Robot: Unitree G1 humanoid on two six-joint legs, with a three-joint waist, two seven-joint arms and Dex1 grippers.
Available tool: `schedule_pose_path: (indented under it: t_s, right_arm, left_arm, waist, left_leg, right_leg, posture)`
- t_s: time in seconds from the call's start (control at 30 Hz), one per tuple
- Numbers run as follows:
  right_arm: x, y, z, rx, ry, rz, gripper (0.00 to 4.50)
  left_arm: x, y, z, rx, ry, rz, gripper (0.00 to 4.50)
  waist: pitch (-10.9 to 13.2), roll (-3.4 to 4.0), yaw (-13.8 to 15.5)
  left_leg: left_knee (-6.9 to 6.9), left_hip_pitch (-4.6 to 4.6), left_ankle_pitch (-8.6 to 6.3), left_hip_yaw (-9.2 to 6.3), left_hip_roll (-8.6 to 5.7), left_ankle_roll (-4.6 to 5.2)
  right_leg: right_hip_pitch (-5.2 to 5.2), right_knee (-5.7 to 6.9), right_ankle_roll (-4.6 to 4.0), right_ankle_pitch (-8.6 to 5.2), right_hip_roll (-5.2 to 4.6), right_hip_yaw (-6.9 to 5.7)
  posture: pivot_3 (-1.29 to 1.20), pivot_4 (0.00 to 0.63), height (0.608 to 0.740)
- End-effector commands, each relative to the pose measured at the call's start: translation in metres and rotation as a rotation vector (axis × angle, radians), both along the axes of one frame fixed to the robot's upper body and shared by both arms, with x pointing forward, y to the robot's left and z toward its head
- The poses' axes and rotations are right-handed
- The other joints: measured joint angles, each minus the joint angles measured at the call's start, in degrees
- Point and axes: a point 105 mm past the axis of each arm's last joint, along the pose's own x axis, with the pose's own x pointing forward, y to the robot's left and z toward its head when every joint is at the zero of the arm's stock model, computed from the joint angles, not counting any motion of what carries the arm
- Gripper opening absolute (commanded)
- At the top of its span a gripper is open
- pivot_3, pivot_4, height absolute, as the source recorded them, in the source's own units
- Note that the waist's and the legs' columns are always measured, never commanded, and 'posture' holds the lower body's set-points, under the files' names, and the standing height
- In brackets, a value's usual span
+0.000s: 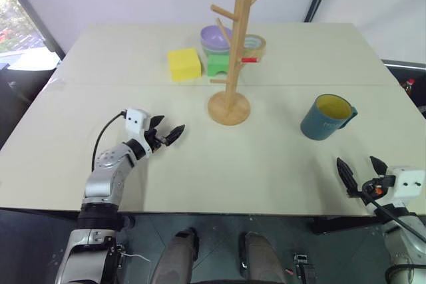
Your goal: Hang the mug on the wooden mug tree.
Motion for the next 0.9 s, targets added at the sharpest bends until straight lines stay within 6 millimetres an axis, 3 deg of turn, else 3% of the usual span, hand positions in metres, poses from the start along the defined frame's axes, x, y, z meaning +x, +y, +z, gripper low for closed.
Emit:
schedule_pose_path:
  t_s: [0.03,0.27,0.47,0.7,0.9]
  right_arm:
    - [0.001,-0.001,0.008,-0.017,-0.026,0.006,4.46]
    - [0.003,-0.009,0.012,-0.047,-0.015,-0.028,4.46]
    - [0.012,-0.015,0.018,-0.081,-0.02,-0.039,4.46]
    - [0.035,-0.033,0.028,-0.128,-0.023,-0.096,4.46]
    - [0.06,-0.047,0.036,-0.142,-0.022,-0.106,4.46]
  left_arm:
    - [-0.004,0.001,0.012,-0.01,-0.041,-0.006,4.5]
    - [-0.015,-0.009,0.011,-0.021,-0.024,-0.073,4.5]
    - [-0.04,-0.042,0.019,0.012,-0.054,-0.286,4.5]
    - [-0.071,-0.079,0.032,0.026,-0.084,-0.552,4.5]
    - [-0.086,-0.096,0.037,0.067,-0.101,-0.677,4.5]
  waist:
    - [0.0,0.0,0.0]
    - [0.0,0.01,0.0]
    - [0.0,0.03,0.0]
    - [0.0,0.07,-0.1]
    - [0.0,0.1,-0.1]
  left_leg:
    - [0.0,0.0,0.0,0.0,0.0,0.0]
    - [-0.01,0.0,0.0,0.01,0.0,0.0]
    - [0.01,0.0,0.0,0.04,0.01,0.0]
    - [0.02,-0.01,0.01,0.05,0.0,0.01]
    - [0.02,0.0,0.02,0.08,-0.06,0.03]
  right_leg:
    - [0.0,0.0,0.0,0.0,0.0,0.0]
    - [0.0,0.0,-0.04,0.02,-0.01,0.01]
    - [0.01,0.0,-0.07,0.04,-0.03,0.02]
    - [0.0,-0.01,-0.22,0.12,-0.04,0.03]
    - [0.01,0.0,-0.24,0.13,0.0,0.03]
  posture:
    - [0.0,0.15,0.74]
    - [0.0,0.15,0.74]
    - [0.0,0.15,0.74]
    - [0.0,0.15,0.74]
    - [0.0,0.15,0.74]
